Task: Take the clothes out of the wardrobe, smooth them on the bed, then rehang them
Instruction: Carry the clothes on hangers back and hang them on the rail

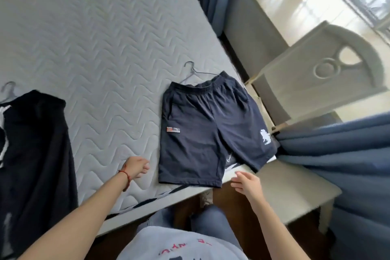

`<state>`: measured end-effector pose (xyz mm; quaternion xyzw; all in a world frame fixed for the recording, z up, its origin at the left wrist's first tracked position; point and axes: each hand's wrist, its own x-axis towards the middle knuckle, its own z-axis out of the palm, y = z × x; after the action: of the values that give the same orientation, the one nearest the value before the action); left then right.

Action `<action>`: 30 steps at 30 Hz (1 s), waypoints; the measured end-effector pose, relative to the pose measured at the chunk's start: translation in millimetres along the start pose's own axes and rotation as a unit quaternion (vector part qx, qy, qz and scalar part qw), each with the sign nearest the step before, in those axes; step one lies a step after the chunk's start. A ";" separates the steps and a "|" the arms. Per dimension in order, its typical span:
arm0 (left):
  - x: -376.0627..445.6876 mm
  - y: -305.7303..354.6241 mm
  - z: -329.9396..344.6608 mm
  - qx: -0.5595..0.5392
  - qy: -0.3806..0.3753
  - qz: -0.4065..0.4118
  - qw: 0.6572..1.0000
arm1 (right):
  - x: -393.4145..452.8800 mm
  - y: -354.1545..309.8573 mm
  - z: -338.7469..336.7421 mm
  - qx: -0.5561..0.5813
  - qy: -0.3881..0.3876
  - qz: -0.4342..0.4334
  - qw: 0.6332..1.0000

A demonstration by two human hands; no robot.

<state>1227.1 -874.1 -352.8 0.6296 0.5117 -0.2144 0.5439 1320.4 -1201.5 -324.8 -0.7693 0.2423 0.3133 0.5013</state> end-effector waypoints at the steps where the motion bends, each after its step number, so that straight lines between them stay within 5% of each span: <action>1: 0.4 4.0 2.1 -0.004 0.027 0.000 1.000 | 17.5 -13.8 -2.8 -0.019 -0.014 -0.003 1.000; 7: 14.7 26.8 42.4 0.047 0.153 -0.008 0.987 | 130.5 -90.1 -8.2 -0.091 -0.062 -0.037 0.993; 14: 87.9 40.0 75.0 0.124 0.204 0.017 0.971 | 259.6 -151.4 32.7 -0.203 -0.070 -0.122 0.969; 22: 190.1 45.4 84.9 0.233 0.250 0.090 0.936 | 376.0 -223.2 115.3 -0.315 -0.044 -0.312 0.895; 26: 232.6 32.3 81.1 0.357 0.260 0.115 0.890 | 433.0 -243.7 144.6 -0.405 0.026 -0.438 0.802; 30: 266.5 13.2 80.1 0.429 0.276 0.126 0.851 | 478.5 -253.0 153.0 -0.493 0.054 -0.412 0.765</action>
<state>1364.1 -835.5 -592.3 0.8926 0.4143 -0.1595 0.0785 1785.9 -992.2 -561.0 -0.9521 -0.2585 0.1110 0.1201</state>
